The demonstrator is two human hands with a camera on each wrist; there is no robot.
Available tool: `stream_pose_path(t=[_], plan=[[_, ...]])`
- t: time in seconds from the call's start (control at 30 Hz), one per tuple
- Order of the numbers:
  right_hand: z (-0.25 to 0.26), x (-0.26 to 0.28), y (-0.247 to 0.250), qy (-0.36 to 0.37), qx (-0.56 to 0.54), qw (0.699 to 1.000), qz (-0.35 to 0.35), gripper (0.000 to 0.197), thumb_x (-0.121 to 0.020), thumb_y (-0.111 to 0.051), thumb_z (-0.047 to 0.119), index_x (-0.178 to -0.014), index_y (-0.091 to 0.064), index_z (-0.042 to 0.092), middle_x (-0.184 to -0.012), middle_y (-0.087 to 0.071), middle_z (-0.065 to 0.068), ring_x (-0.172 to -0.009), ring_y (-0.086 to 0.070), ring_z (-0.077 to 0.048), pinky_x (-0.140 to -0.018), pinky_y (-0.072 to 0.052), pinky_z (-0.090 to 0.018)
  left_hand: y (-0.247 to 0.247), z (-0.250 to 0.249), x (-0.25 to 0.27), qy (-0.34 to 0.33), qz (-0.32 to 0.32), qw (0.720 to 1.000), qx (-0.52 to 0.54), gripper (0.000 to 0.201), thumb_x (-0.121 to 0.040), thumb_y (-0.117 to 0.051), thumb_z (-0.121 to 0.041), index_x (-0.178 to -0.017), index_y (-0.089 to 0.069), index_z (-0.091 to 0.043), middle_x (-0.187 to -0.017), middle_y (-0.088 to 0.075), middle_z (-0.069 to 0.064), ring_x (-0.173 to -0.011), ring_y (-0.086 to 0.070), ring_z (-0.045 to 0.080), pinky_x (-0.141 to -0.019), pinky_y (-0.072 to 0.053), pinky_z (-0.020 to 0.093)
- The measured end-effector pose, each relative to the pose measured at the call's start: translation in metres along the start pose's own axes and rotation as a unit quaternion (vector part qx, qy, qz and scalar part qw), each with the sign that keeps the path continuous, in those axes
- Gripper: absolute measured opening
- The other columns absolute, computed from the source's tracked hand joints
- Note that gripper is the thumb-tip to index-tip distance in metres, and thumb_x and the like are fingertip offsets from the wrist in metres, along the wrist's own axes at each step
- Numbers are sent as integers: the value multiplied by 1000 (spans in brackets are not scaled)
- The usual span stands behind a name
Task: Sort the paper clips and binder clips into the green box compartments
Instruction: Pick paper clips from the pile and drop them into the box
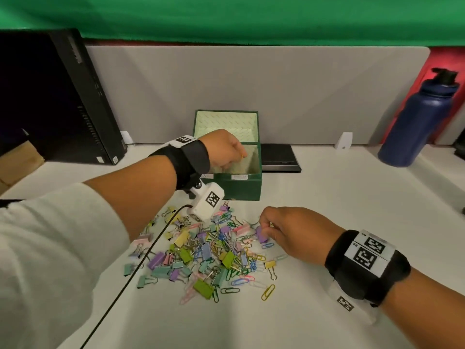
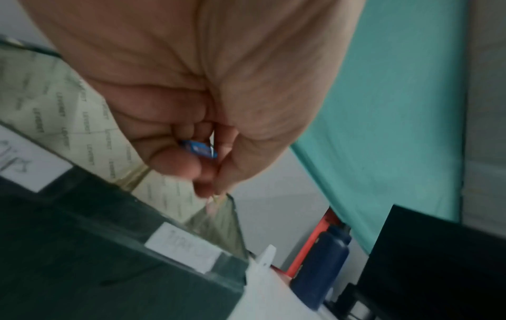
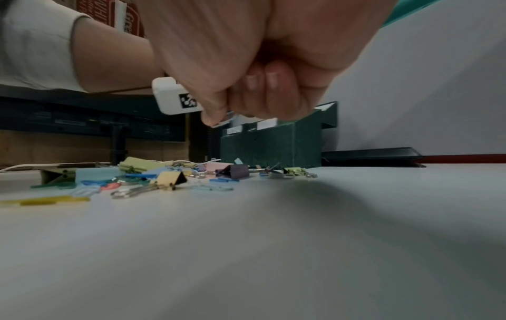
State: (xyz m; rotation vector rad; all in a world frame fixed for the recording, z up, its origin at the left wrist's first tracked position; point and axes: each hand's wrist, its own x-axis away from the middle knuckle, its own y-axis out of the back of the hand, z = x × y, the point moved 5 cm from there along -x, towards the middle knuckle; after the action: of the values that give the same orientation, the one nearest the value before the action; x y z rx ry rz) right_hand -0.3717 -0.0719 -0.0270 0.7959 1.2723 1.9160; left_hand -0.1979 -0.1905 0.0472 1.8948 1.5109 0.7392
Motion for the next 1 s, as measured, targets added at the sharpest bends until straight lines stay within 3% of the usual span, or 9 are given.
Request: stream_pose_path(t=[0.1,0.17,0.27,0.37,0.5,0.63,0.77,0.83,1.0], plan=[[0,1,3,-14,8,1000,-19,13,-105,-40,31,-95,-49,32,-84,-56,19,-77,-54,-6,-65,-41,-20,-9,9,-10,29,29,999,26,23,-94,-58,-3,-114,-70,-6,-109,-72,17,-93,-72,25,-86,-60,36],[3,5,4,-16,13,1000,-19,13,-106,-36,33,-97,-46,32,-89,-59,13,-79,-55,-10,-67,-43,-24,-3,13,-2,9,22,999,32,30,-97,-52,-2,-122,-67,-8,-120,-68,13,-108,-68,28,-90,-58,41],[17,7,12,5,46,999,-2,11,-107,-34,30,-99,-42,30,-93,-59,5,-76,-54,-13,-64,-41,-24,21,21,37,-86,-27,993,-82,38,-94,-53,-6,-126,-66,-23,-117,-68,-8,-105,-65,10,-79,-54,21],[31,-13,44,14,40,997,-61,12,-105,-39,28,-95,-44,27,-83,-56,4,-68,-52,-11,-57,-40,-24,29,53,96,-114,6,977,-181,33,-95,-55,-18,-121,-66,-33,-106,-68,-18,-95,-62,-1,-82,-48,19],[35,-73,75,-4,49,986,-160,13,-102,-41,21,-96,-52,17,-89,-61,-4,-79,-60,-26,-71,-52,-42,14,100,157,-78,106,954,-268,26,-97,-53,-29,-115,-67,-40,-104,-62,-26,-91,-57,-6,-85,-50,21],[29,-118,71,-49,84,987,-126,16,-96,-49,21,-106,-60,14,-113,-53,-12,-100,-57,-32,-83,-51,-42,0,117,187,-128,72,942,-301,28,-94,-52,-29,-113,-68,-42,-104,-62,-21,-90,-56,1,-80,-52,28],[43,-99,69,-22,137,980,-140,29,-90,-55,26,-117,-64,31,-139,-43,-2,-130,-37,-29,-103,-34,-49,-11,112,191,-208,47,939,-271,31,-93,-50,-32,-117,-68,-38,-102,-64,-15,-93,-58,6,-76,-54,30],[52,-65,60,35,130,976,-170,20,-93,-53,29,-108,-66,32,-126,-53,3,-119,-45,-22,-101,-39,-44,-23,105,187,-249,59,926,-278,36,-95,-45,-34,-124,-66,-36,-104,-64,-13,-97,-54,9,-79,-52,29],[40,5,2,49,107,993,24,22,-98,-49,38,-116,-62,40,-112,-56,15,-101,-54,-8,-86,-46,-24,-48,90,168,-280,90,909,-297,43,-99,-42,-27,-140,-53,-34,-131,-60,-16,-119,-44,13,-101,-40,30]])
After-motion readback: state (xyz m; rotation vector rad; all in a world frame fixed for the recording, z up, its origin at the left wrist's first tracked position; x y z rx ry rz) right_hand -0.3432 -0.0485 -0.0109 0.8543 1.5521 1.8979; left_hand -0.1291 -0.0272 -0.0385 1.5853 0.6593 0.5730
